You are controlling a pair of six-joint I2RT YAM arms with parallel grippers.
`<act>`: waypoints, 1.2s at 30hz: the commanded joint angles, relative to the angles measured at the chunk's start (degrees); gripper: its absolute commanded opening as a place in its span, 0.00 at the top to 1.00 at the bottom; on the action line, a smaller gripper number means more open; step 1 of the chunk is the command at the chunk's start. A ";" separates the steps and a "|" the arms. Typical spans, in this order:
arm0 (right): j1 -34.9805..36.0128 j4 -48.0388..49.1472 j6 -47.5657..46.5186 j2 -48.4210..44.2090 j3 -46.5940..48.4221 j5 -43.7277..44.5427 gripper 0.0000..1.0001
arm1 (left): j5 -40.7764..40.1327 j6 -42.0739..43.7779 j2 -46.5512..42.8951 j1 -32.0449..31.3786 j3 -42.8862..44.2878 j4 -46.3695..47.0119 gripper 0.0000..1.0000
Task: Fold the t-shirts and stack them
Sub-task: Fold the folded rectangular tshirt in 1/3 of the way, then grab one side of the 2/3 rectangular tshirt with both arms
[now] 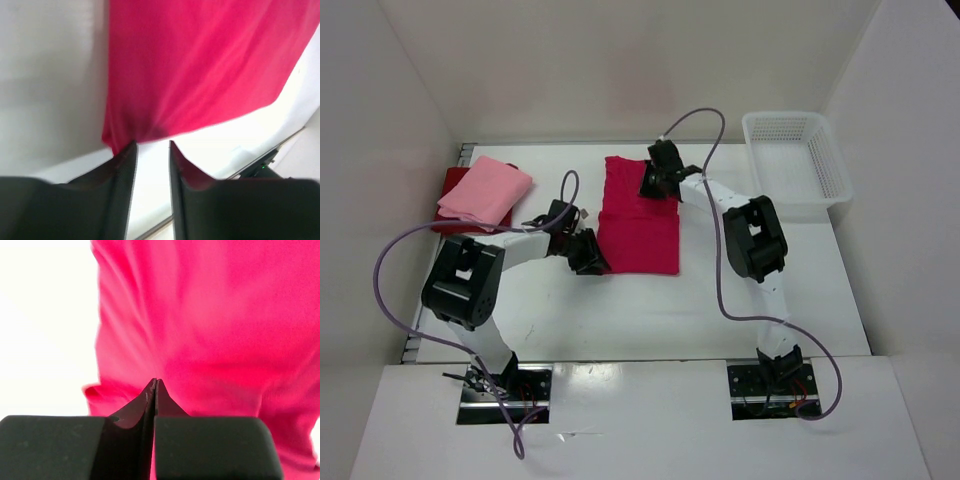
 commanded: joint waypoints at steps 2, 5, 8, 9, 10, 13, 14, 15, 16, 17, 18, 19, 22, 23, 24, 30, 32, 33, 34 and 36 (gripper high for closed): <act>-2.00 -1.95 -0.14 0.34 12.67 4.35 1.00 | -2.12 1.75 -6.98 -0.17 4.50 -6.15 0.55; -2.61 -1.18 -0.67 -7.47 4.30 -0.72 0.99 | -2.12 1.75 -10.06 1.48 5.12 -7.30 0.48; -2.61 -1.17 -0.67 -17.13 -8.20 -4.43 0.98 | -2.12 1.75 -10.16 3.69 2.41 -6.59 0.48; -2.61 -0.56 0.03 -19.51 -11.72 -7.58 0.98 | -1.43 1.75 -9.64 4.91 2.40 -6.07 0.48; -3.14 0.66 1.26 -24.14 -18.97 -9.09 0.98 | 0.23 1.75 -8.76 5.53 1.53 -6.07 0.48; -3.14 1.98 2.93 -31.45 -31.12 -13.83 0.94 | 2.09 1.75 -5.25 6.33 0.03 -4.40 0.48; -3.75 1.99 2.94 -33.05 -33.79 -15.59 0.89 | 2.10 2.36 -4.63 6.33 0.03 -4.40 0.48; -3.76 2.51 3.72 -34.54 -38.51 -16.30 0.85 | 2.10 2.37 -4.01 6.33 0.03 -4.40 0.48; -3.76 2.52 4.43 -35.86 -40.65 -16.31 0.80 | 2.10 2.98 -3.49 6.33 0.03 -4.40 0.48; -4.28 3.04 4.43 -37.79 -42.50 -16.92 0.69 | 2.10 2.98 -2.35 6.33 0.03 -3.79 0.48; -4.80 3.05 5.22 -38.59 -45.82 -16.92 0.66 | 2.10 2.98 -1.82 6.33 0.03 -3.26 0.48; -4.81 3.57 6.01 -39.12 -47.33 -16.92 0.63 | 2.88 2.98 -0.68 6.33 0.03 -3.25 0.48; -6.04 4.45 6.81 -39.83 -51.21 -17.45 0.60 | 3.68 2.98 1.00 6.33 0.03 -2.02 0.48; -6.04 5.23 6.81 -39.31 -51.74 -17.45 0.60 | 3.68 2.98 1.70 6.33 0.03 -1.50 0.48; -6.04 6.11 6.81 -38.44 -52.35 -17.45 0.59 | 3.68 2.98 2.31 6.33 0.03 -1.50 0.48; -6.04 9.10 7.33 -32.82 -52.36 -16.84 0.59 | 4.21 3.51 3.38 6.33 0.03 -0.88 0.54; -6.04 9.63 7.33 -31.40 -51.65 -16.84 0.59 | 4.21 3.51 3.38 6.33 0.03 -0.88 0.62; -6.04 9.64 7.94 -30.35 -51.05 -16.84 0.64 | 4.21 3.51 3.38 6.33 -0.58 -0.88 0.64; -6.04 9.64 7.95 -30.34 -51.04 -16.84 0.68 | 3.68 3.51 3.38 6.33 -0.59 -0.88 0.66; -6.04 10.34 7.95 -29.64 -51.04 -16.84 0.74 | 3.68 3.51 3.90 6.33 -0.59 -0.88 0.76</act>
